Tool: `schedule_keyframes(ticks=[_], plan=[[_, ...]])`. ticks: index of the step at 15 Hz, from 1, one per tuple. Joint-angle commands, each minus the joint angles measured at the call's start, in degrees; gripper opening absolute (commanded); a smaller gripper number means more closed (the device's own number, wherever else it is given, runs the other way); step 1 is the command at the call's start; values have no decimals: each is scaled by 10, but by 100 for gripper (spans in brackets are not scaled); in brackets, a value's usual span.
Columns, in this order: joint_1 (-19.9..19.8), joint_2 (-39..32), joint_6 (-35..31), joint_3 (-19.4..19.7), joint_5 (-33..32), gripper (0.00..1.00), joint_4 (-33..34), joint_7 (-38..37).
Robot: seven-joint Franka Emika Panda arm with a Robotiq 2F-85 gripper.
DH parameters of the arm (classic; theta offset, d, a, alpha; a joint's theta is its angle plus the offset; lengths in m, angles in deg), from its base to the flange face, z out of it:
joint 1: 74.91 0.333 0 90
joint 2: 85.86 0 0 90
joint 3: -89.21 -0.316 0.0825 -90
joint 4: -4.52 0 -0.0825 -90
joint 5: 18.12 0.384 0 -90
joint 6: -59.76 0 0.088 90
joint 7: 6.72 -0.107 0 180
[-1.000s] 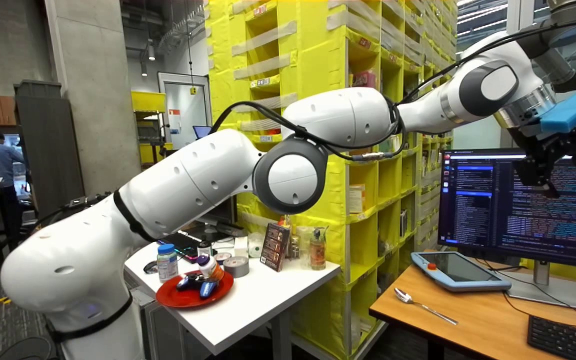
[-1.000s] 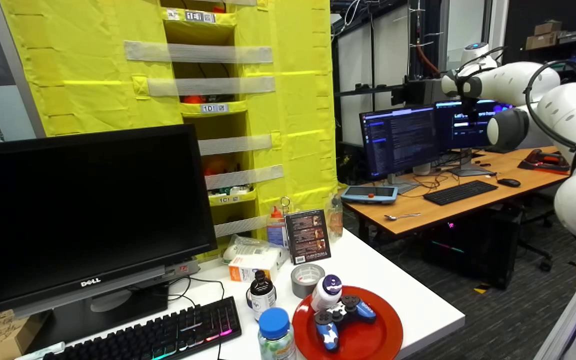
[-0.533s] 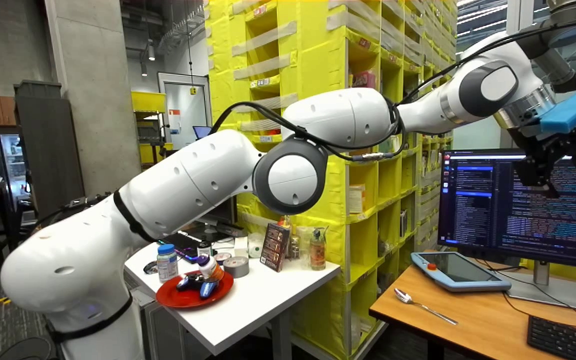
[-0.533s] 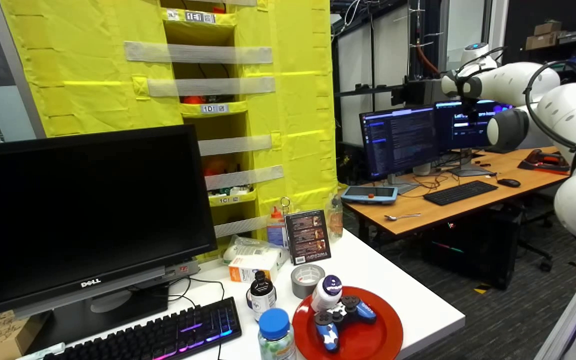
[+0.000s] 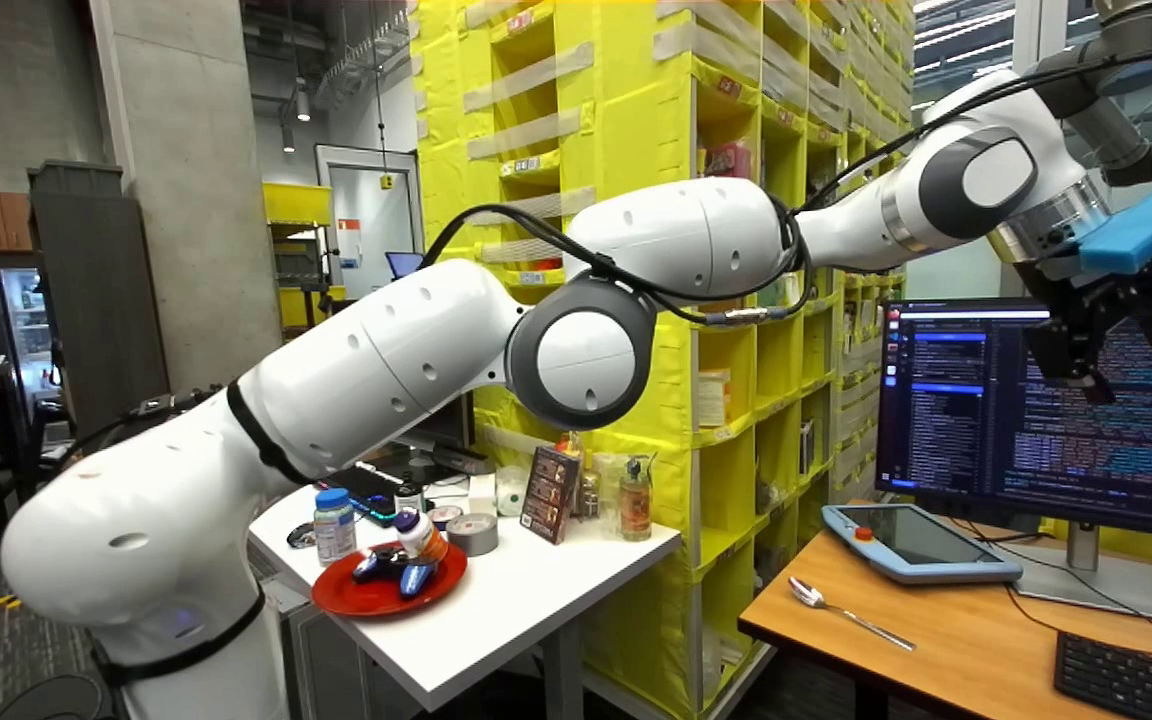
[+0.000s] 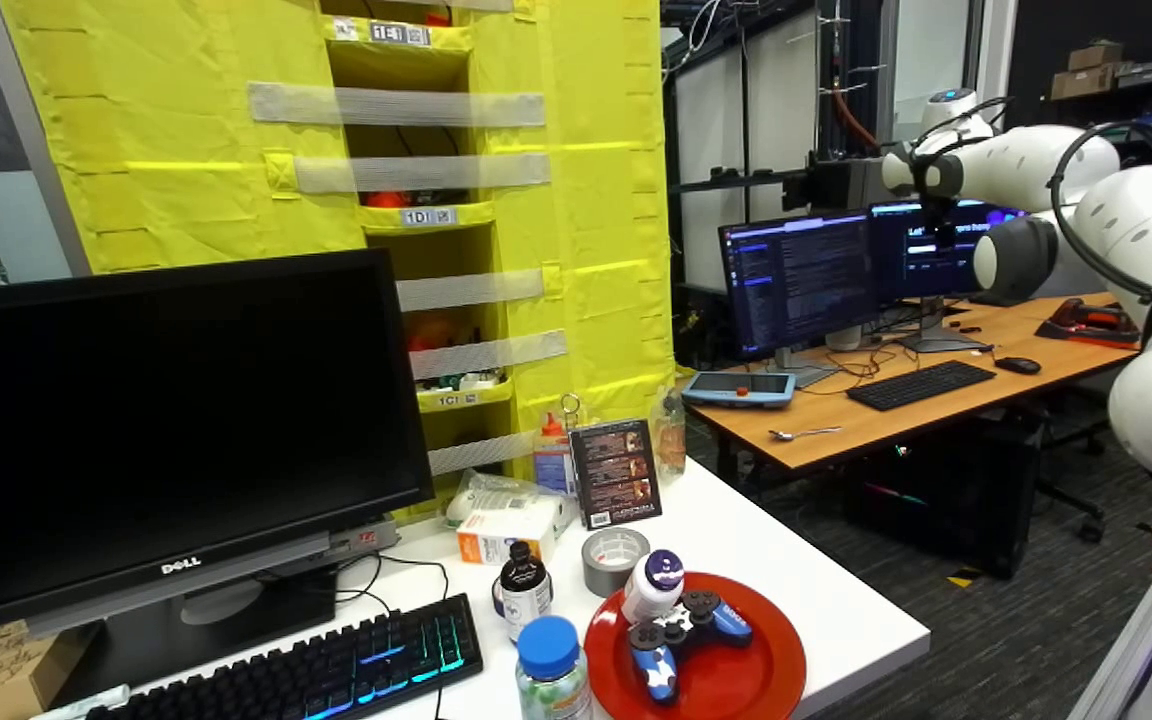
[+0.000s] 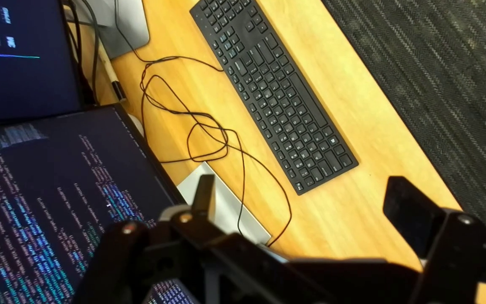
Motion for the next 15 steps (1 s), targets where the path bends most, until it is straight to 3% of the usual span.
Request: schedule_keyframes(ticks=[1,7,15], plan=[[3,-15,27,-21,-1,100,20,7],[30,-6,126,-55,9,100,9,59],[68,-19,160,-47,-7,100,11,128]])
